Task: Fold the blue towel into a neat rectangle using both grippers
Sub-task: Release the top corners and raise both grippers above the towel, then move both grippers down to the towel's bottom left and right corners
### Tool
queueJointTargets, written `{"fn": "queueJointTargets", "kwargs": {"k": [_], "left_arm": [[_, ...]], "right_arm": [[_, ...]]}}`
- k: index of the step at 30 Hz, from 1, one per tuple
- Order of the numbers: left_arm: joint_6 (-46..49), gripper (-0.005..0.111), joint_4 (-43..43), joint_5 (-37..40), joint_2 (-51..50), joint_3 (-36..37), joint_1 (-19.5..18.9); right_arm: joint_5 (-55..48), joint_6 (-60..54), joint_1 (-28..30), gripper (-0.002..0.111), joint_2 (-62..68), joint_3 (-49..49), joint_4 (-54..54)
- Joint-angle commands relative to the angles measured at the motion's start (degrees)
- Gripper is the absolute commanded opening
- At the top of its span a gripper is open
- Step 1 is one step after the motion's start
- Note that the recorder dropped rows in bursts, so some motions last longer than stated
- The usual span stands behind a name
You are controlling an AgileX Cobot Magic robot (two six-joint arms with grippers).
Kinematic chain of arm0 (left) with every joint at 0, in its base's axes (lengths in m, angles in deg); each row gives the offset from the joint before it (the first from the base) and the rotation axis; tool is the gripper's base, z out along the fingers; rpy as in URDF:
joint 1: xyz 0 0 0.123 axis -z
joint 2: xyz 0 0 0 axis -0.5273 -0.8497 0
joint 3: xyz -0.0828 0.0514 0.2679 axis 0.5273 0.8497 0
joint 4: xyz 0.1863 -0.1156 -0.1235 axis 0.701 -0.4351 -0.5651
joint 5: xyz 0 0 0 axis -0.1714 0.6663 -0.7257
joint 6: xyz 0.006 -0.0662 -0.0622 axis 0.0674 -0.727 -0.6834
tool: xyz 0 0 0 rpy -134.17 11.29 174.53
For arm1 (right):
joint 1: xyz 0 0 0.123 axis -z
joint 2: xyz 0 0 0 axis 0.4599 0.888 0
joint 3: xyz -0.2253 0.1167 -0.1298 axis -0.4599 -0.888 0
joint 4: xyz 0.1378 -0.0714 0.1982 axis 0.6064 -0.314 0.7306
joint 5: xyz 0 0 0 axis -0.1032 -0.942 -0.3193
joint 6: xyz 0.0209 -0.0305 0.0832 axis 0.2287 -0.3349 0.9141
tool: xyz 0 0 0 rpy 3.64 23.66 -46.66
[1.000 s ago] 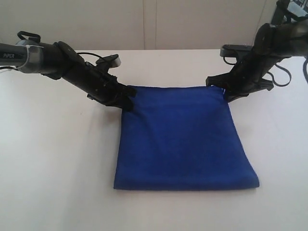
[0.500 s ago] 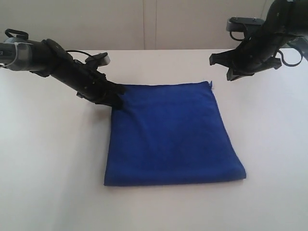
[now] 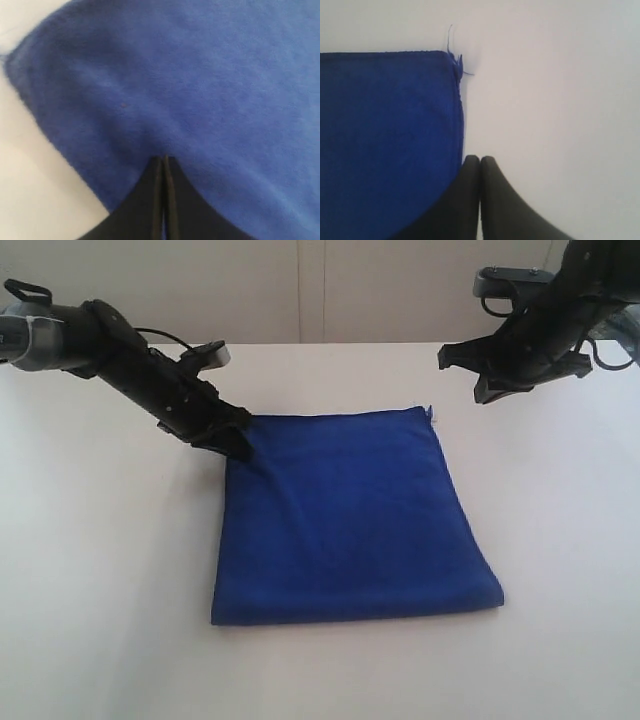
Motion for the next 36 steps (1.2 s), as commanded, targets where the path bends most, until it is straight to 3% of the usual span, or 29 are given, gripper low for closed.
{"fn": "queueJointTargets", "kwargs": {"k": [1, 13, 20, 30, 36], "left_arm": [[-0.11, 0.0, 0.48, 5.43, 1.3, -2.3, -0.29], [-12.88, 0.0, 15.25, 15.64, 12.4, -2.02, -1.41], [-13.71, 0.0, 15.82, 14.63, 21.74, 7.04, 0.79], [-15.28, 0.0, 15.84, -2.06, 28.84, 29.38, 12.52], [-15.41, 0.0, 13.03, -9.33, 27.68, 35.51, 15.34]], "right_arm": [[-4.12, -1.34, 0.66, 0.0, -2.49, -0.14, 0.01], [-12.62, -2.94, 0.03, 0.0, -5.96, -2.1, 0.5], [-10.32, -3.42, -2.37, 0.0, -11.79, -12.65, 1.47], [-4.96, -3.55, -6.31, 0.0, -15.79, -25.77, 1.62], [-1.08, -3.55, -6.46, 0.0, -15.79, -29.9, 1.62]]}}
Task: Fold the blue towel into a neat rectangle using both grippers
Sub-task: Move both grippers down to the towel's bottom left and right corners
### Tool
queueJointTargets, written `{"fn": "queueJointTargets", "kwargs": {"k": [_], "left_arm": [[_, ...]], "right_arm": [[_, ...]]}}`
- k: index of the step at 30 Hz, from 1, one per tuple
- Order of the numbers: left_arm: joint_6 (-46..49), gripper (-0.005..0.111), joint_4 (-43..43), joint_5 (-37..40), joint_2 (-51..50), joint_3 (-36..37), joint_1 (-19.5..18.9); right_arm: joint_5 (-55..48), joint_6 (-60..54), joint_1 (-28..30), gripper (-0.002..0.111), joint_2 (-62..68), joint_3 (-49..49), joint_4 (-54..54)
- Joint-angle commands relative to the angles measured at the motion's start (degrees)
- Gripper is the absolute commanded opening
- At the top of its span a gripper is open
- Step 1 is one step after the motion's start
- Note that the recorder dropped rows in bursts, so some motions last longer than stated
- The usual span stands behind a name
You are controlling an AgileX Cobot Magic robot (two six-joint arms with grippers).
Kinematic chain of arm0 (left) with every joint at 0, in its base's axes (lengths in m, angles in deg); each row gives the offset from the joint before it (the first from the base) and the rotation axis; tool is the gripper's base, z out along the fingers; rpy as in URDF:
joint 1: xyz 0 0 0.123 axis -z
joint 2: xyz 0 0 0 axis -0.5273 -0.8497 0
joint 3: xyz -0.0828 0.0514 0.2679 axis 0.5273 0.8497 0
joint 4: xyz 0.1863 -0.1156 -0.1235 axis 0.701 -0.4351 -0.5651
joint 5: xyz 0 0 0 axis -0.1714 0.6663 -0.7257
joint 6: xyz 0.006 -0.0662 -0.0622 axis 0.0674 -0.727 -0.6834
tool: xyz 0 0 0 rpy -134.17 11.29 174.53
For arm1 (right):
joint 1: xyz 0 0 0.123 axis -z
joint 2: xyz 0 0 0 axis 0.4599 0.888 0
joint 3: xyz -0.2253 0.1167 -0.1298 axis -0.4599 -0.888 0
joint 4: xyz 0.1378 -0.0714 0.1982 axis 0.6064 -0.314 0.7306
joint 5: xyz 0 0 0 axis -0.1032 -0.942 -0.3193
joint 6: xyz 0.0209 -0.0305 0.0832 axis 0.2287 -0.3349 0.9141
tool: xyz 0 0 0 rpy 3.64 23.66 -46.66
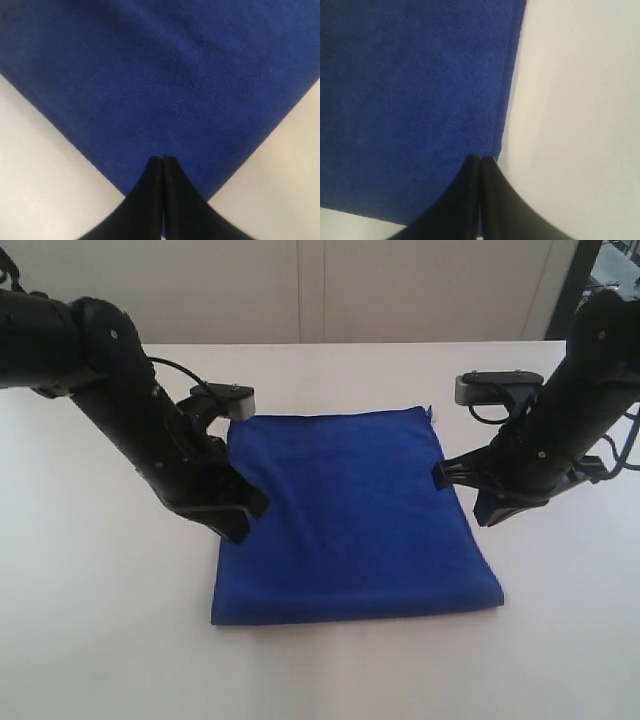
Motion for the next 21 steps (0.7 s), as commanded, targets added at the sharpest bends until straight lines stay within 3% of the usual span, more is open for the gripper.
{"fn": "queueJointTargets", "kwargs": {"k": [1, 21], "left_arm": [[-0.72, 0.0, -2.49, -4.82, -0.4, 3.84, 1.54], [-0.5, 0.0, -2.98, -12.87, -0.79, 13.17, 1.54]], "right_arm": [[2.99, -0.77, -0.11, 0.0, -0.56, -2.76, 0.31], [4.47, -0.66, -0.49, 0.0, -0.56, -3.42, 2.46]]}}
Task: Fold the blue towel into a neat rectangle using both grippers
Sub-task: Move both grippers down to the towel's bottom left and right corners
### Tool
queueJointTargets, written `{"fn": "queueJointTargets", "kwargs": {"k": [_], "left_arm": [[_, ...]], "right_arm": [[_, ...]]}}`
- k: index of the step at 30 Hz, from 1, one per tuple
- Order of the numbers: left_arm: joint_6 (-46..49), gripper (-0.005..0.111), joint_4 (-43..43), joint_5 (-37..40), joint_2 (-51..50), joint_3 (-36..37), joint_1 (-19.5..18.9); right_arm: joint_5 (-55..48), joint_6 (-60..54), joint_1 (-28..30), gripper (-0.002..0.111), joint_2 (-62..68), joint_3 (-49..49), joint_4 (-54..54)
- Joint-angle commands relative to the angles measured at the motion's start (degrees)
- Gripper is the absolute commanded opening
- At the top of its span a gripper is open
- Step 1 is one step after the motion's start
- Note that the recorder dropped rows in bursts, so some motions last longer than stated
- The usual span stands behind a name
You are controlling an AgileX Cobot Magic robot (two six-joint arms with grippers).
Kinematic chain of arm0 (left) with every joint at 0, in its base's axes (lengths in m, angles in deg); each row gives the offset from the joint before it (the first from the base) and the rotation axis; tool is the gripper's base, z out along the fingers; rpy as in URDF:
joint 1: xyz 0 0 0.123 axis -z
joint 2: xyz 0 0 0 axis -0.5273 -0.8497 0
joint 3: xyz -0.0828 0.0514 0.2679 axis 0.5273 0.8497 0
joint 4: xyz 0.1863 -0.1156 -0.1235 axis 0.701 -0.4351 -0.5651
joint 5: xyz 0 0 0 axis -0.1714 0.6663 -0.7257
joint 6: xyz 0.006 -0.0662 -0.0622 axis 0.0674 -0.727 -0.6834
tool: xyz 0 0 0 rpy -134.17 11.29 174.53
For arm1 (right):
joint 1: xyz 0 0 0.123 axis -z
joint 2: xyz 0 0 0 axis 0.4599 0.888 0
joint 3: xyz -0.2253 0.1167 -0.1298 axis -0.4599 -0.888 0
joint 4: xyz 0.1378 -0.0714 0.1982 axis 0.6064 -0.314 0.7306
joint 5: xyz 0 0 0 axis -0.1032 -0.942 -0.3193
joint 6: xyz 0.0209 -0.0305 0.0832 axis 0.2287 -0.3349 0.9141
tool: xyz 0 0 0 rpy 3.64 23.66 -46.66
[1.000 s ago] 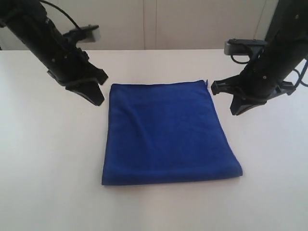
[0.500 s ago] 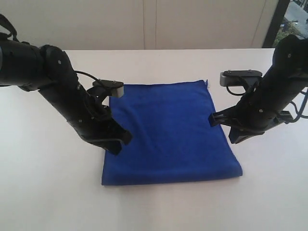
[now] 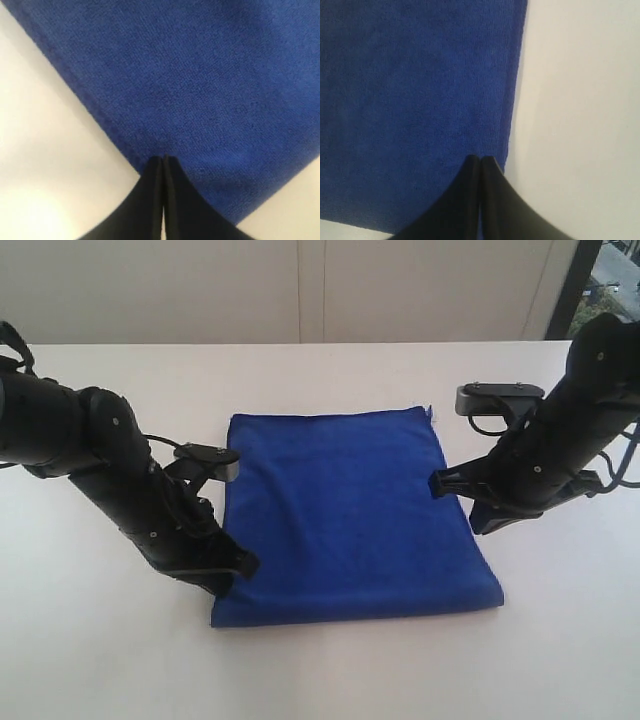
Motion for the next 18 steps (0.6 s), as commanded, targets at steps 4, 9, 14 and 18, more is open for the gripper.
{"fn": "queueJointTargets", "kwargs": {"k": [4, 9, 14, 18], "left_arm": [[0.06, 0.0, -0.69, -0.72, 0.25, 0.67, 0.2], [0.18, 0.0, 0.42, -0.97, 0.25, 0.67, 0.2], [0.18, 0.0, 1.93, -0.81, 0.25, 0.67, 0.2], [0.18, 0.0, 1.93, -0.63, 0.25, 0.67, 0.2]], "right_arm": [[-1.31, -2.56, -0.25, 0.0, -0.34, -0.29, 1.75], [-2.15, -4.66, -0.25, 0.0, 1.29, -1.42, 4.36], [-2.21, -4.66, -0.25, 0.0, 3.46, -2.71, 4.36], [-2.1, -4.66, -0.25, 0.0, 6.54, -3.62, 4.03]]}}
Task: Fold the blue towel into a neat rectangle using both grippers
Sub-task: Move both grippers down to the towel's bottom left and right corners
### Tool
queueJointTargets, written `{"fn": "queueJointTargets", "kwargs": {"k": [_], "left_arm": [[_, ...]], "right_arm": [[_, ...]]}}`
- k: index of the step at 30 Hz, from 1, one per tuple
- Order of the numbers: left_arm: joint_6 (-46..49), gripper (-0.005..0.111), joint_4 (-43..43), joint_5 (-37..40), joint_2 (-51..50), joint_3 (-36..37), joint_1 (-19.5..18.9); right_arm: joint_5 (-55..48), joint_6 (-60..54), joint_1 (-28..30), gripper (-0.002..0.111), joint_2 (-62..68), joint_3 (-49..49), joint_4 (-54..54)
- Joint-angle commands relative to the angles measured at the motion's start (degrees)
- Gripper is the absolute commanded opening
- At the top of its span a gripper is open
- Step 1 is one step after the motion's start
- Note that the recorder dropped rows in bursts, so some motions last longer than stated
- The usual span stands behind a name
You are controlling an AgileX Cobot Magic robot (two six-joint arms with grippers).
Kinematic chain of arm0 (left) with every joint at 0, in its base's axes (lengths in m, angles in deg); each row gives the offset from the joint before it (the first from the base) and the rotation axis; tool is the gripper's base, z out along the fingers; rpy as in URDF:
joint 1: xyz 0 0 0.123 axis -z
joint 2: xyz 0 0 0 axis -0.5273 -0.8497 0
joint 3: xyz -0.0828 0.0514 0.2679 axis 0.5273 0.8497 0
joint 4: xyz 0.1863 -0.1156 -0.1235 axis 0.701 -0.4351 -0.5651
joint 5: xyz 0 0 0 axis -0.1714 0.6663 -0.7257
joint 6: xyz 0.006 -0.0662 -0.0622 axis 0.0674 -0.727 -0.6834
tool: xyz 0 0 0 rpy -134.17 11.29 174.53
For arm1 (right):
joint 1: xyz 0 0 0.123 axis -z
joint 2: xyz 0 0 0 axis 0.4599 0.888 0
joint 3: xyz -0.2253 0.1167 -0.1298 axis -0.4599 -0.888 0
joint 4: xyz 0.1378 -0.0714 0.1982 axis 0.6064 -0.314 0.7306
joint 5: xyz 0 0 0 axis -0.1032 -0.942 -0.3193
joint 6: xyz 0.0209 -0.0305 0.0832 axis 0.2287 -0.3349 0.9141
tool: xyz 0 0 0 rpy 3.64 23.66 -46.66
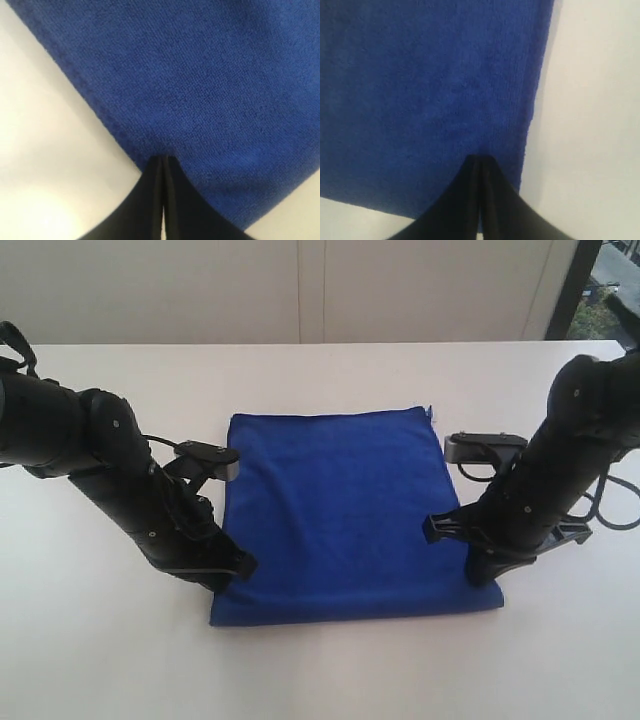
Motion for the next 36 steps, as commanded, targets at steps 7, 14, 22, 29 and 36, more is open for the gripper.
{"fn": "queueJointTargets", "kwargs": {"k": [7, 14, 22, 29, 36], "left_arm": [[0.06, 0.0, 0.27, 1.57, 0.25, 0.52, 0.1], [0.06, 0.0, 2.41, -0.15, 0.25, 0.52, 0.1], [0.06, 0.0, 2.79, -0.66, 0.25, 0.52, 0.1], [0.06, 0.0, 2.79, 1.55, 4.51, 0.42, 0.1], [0.06, 0.0, 2.79, 5.44, 10.21, 0.42, 0.1]], "right_arm": [[-0.59, -0.71, -0.01, 0.0, 3.27, -0.53, 0.86], [-1.55, -0.71, -0.01, 0.0, 3.27, -0.53, 3.46], [-1.55, -0.71, -0.01, 0.0, 3.27, -0.53, 4.32], [-1.07, -0.71, -0.01, 0.0, -2.45, -0.18, 4.18], [-1.31, -2.01, -0.01, 0.0, -9.21, -0.18, 2.74]]}}
